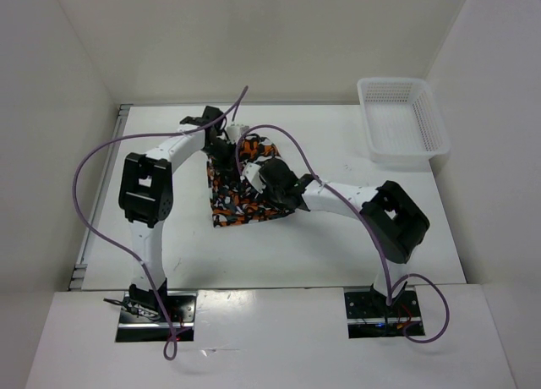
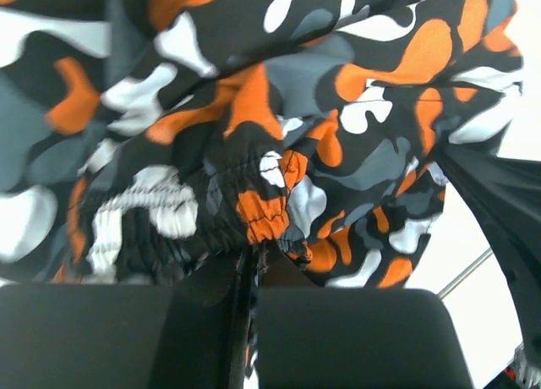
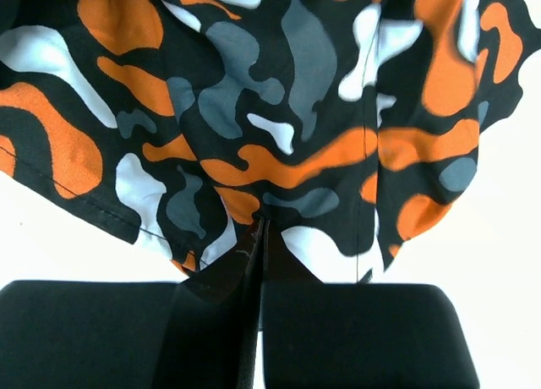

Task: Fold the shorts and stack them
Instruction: Fold the shorts

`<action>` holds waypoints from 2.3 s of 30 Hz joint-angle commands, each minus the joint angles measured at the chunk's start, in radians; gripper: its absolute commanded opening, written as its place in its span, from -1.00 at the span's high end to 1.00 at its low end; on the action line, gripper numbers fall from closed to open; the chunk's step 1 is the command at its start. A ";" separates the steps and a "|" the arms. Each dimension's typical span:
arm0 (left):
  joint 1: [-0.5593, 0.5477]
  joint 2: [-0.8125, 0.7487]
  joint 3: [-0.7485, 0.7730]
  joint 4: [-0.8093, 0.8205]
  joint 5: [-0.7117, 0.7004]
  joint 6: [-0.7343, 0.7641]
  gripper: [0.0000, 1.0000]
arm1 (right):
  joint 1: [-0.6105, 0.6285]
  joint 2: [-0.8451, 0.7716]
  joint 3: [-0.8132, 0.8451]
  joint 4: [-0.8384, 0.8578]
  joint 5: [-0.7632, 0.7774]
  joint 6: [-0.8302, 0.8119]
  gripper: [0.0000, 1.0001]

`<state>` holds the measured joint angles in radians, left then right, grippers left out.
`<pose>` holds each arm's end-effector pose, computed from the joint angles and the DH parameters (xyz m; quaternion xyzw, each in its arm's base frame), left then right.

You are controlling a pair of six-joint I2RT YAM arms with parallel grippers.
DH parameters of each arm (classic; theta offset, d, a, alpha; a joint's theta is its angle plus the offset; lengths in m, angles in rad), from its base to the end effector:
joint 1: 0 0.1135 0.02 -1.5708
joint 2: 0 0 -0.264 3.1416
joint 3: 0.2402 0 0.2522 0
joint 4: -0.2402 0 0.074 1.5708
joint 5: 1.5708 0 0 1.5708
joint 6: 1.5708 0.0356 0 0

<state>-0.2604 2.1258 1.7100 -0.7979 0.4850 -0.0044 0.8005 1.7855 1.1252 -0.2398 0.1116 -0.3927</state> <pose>0.4251 -0.1304 0.1950 0.1642 0.9420 -0.2570 0.1397 0.2636 0.2660 0.1829 -0.5145 0.7903 0.0150 0.3324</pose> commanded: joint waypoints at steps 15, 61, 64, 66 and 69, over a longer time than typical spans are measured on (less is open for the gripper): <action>0.093 -0.199 0.050 -0.417 0.001 0.004 1.00 | 0.006 -0.144 -0.033 -0.003 -0.036 -0.052 1.00; 0.217 0.013 -0.078 0.035 0.038 0.004 0.31 | 0.031 0.103 0.059 0.284 -0.334 0.209 0.79; 0.217 0.042 -0.040 0.045 0.063 0.004 0.48 | 0.040 0.124 0.048 0.270 -0.349 0.245 0.81; 0.217 0.066 -0.014 0.045 0.090 0.004 0.62 | 0.040 0.124 0.035 0.270 -0.359 0.255 0.81; 0.217 0.079 0.052 0.055 0.104 0.004 0.84 | 0.049 0.106 -0.005 0.270 -0.348 0.291 0.84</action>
<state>-0.0429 2.1883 1.6783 -0.7937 0.5438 -0.0063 0.8280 1.9137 1.1469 -0.0208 -0.2260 -0.1577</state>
